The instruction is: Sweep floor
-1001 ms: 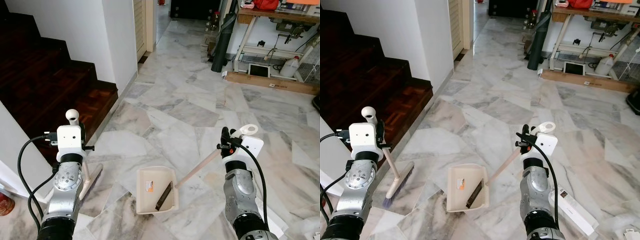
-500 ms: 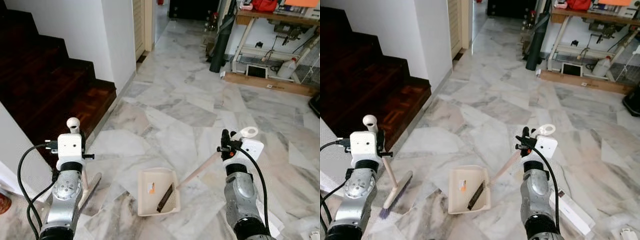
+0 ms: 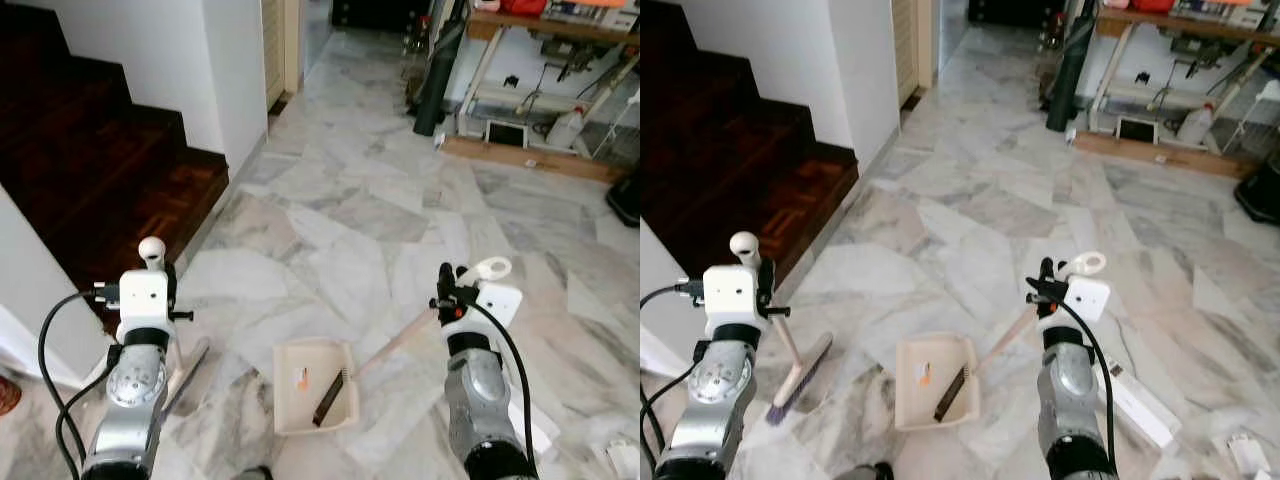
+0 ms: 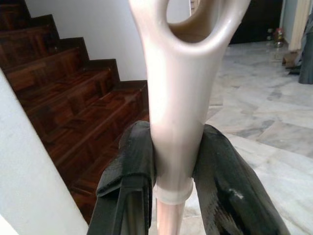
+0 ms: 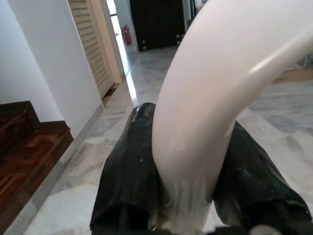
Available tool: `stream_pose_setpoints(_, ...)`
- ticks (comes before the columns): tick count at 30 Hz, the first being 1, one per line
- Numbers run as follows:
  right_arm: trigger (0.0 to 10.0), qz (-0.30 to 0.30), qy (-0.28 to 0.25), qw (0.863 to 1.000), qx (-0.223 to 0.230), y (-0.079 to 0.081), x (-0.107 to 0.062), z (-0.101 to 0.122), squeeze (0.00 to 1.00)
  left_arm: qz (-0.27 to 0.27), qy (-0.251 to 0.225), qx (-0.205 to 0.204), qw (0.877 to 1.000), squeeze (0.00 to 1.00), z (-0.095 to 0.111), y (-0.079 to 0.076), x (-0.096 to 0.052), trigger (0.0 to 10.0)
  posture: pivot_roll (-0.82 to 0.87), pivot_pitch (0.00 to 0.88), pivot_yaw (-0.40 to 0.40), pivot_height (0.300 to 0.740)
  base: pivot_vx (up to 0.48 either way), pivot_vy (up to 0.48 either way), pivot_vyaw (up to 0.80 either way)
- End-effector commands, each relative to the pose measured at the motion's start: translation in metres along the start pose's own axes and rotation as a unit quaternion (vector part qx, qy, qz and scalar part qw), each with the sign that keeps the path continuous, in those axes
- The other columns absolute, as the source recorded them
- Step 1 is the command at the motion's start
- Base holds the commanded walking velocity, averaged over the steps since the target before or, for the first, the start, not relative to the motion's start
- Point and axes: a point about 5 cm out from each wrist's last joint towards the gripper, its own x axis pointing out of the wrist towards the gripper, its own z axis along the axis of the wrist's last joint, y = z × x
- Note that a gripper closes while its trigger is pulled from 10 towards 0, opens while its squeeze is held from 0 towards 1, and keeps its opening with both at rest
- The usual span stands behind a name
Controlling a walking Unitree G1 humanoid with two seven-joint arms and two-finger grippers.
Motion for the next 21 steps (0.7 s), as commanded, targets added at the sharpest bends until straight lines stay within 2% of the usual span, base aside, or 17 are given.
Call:
stream_pose_setpoints(1, 10.0, -0.003, -0.034, 0.999, 0.002, -0.0006, 0.0045, 0.0141, 0.0, -0.007, -0.028, 0.005, 1.0, 0.0, 0.0121, -0.0013, 0.0029, 10.0, 0.16, 0.0, -0.039, 0.74, -0.27, 0.0, 0.0)
stream_pose_setpoints(21, 10.0, -0.008, -0.027, 1.0, 0.001, -0.0026, 0.0024, 0.0126, 0.0, -0.004, -0.03, 0.004, 1.0, 0.0, 0.0154, -0.0004, 0.0021, 10.0, 0.17, 0.0, -0.041, 0.74, -0.268, 0.0, 0.0)
